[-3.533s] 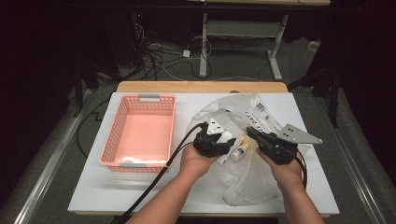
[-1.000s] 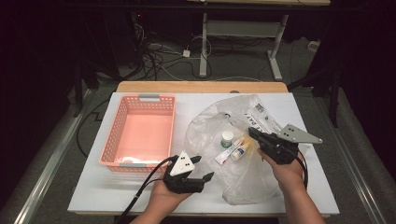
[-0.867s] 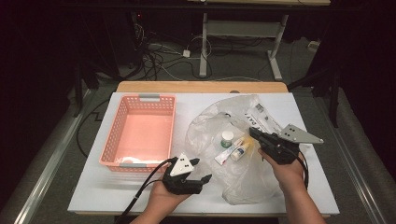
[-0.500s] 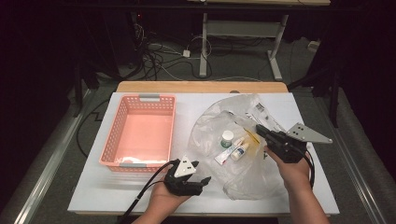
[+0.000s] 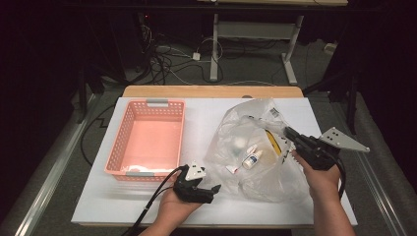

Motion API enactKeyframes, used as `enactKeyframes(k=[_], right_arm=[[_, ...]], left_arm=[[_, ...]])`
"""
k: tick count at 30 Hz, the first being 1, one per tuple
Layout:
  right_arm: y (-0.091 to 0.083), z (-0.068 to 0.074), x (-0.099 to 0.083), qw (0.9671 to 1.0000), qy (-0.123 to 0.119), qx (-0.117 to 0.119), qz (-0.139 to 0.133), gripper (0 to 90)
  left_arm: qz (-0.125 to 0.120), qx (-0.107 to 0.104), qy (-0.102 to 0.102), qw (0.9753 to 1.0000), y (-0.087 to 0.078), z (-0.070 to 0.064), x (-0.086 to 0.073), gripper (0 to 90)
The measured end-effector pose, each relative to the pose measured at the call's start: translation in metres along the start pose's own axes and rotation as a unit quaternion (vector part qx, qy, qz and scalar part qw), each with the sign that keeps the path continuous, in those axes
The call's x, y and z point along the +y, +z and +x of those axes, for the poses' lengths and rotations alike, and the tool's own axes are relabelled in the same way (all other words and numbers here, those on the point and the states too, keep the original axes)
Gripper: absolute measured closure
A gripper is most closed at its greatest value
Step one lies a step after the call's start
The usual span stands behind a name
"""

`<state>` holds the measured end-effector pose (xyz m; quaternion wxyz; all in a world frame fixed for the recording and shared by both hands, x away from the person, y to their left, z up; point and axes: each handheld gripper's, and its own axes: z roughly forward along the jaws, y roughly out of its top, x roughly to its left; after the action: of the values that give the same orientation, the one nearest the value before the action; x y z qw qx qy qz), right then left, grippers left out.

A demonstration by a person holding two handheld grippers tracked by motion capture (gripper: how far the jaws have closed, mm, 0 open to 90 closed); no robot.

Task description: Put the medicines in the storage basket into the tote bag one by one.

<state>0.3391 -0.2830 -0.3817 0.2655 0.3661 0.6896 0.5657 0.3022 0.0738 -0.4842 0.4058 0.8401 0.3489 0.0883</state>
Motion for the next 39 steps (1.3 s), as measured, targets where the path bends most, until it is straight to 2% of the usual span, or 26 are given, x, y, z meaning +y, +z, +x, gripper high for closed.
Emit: enactKeyframes(k=[3,5,8,9,10,12,14,16,17,20,22,23,27,30,36,37,38,39], right_arm=[[0.002,0.004,-0.002,0.9999,-0.005,0.0,0.009,90.0],[0.004,0.006,-0.005,0.9998,-0.011,0.002,0.015,90.0],[0.004,0.01,-0.009,0.9996,-0.017,0.004,0.024,90.0],[0.003,0.011,-0.01,0.9995,-0.018,0.005,0.026,90.0],[0.003,0.012,-0.011,0.9994,-0.018,0.004,0.029,90.0],[0.001,0.012,-0.013,0.9994,-0.017,0.004,0.031,90.0],[0.0,0.012,-0.014,0.9993,-0.016,0.005,0.032,90.0],[-0.001,0.013,-0.014,0.9993,-0.016,0.004,0.033,90.0],[-0.001,0.013,-0.014,0.9993,-0.016,0.004,0.033,90.0],[-0.001,0.014,-0.014,0.9992,-0.019,0.006,0.035,90.0],[0.001,0.015,-0.015,0.9992,-0.016,0.007,0.037,90.0],[0.002,0.015,-0.016,0.9991,-0.017,0.008,0.039,90.0],[0.005,0.019,-0.018,0.9987,-0.021,0.013,0.045,90.0],[0.006,0.021,-0.018,0.9985,-0.023,0.017,0.046,90.0],[0.006,0.022,-0.018,0.9985,-0.026,0.019,0.044,90.0],[0.005,0.022,-0.017,0.9985,-0.026,0.02,0.044,90.0],[0.005,0.022,-0.017,0.9985,-0.025,0.02,0.044,90.0],[0.005,0.022,-0.017,0.9986,-0.023,0.02,0.043,90.0]], left_arm=[[0.005,0.026,-0.009,0.9996,0.01,0.004,0.006,14.7],[0.011,0.039,-0.022,0.9989,0.019,0.007,0.011,14.7],[0.064,0.068,-0.028,0.9953,0.034,0.007,0.019,13.5],[0.064,0.067,-0.032,0.9952,0.034,0.008,0.02,12.5],[0.061,0.068,-0.036,0.9952,0.033,0.008,0.02,14.3],[0.047,0.075,-0.046,0.995,0.031,0.009,0.018,27.1],[0.042,0.071,-0.048,0.9954,0.03,0.01,0.017,38.6],[0.04,0.073,-0.045,0.9955,0.03,0.009,0.017,46.2],[0.037,0.066,-0.039,0.9963,0.03,0.009,0.016,50.9],[0.034,0.046,-0.008,0.9983,0.03,0.004,0.016,71.2],[0.037,0.038,0.013,0.9985,0.031,0.001,0.016,82.7],[0.038,0.036,0.015,0.9985,0.031,0.0,0.016,86.9],[0.037,0.021,0.001,0.9991,0.03,0.005,0.016,88.1],[0.031,0.021,0.004,0.9993,0.028,0.005,0.015,88.4],[-0.024,0.018,-0.005,0.9995,0.018,0.006,0.01,88.4],[-0.031,0.013,-0.01,0.9994,0.016,0.006,0.009,88.5],[-0.04,0.0,-0.021,0.999,0.015,0.007,0.009,88.5],[-0.046,-0.004,-0.022,0.9987,0.014,0.005,0.01,88.5]])
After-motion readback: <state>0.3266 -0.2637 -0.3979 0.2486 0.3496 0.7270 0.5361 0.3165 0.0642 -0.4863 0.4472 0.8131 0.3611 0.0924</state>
